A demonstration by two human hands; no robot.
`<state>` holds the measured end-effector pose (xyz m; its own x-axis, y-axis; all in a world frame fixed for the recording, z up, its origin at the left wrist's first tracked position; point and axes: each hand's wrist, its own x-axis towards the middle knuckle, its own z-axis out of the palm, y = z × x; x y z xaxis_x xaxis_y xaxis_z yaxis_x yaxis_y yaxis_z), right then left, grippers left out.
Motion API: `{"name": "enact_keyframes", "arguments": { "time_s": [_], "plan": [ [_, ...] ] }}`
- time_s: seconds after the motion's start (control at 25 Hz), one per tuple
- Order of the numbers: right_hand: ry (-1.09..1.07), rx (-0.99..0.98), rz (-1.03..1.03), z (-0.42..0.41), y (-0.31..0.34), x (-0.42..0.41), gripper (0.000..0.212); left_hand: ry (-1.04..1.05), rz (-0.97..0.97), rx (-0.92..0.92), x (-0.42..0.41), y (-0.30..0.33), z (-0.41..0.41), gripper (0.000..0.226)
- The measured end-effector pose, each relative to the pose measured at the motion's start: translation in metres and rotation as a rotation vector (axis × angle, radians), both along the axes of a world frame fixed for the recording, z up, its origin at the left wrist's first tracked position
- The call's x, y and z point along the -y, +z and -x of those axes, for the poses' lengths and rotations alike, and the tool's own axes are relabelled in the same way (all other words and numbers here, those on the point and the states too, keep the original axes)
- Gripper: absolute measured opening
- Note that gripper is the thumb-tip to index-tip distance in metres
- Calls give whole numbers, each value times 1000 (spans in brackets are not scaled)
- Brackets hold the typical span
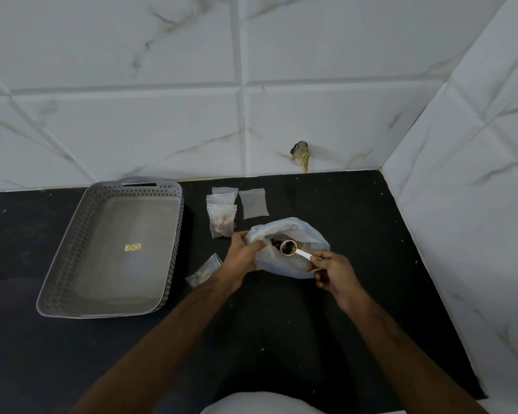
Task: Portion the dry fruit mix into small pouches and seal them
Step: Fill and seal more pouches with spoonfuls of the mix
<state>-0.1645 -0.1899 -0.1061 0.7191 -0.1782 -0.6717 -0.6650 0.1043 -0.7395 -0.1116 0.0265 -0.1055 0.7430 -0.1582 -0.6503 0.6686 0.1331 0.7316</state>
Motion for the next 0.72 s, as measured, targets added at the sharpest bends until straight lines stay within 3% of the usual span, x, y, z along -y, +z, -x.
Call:
{"name": "enact_keyframes", "arguments": {
  "time_s": [0.12,0.4,0.48,0.64,0.72],
  "plan": [
    [50,22,-8,0,9,3,22,-40,-132,96,-1,3,1,60],
    [5,-44,-99,0,10,-2,20,-157,-317,274,-22,2,5,67],
    [-15,-49,-149,2,12,-5,20,-200,-407,422,-32,6,10,58],
    [-24,-30,-171,4,14,-6,20,-301,-699,898,-79,3,25,53],
    [-25,-32,-163,5,15,-6,20,-352,-832,921,-98,-6,37,58]
  ]
}}
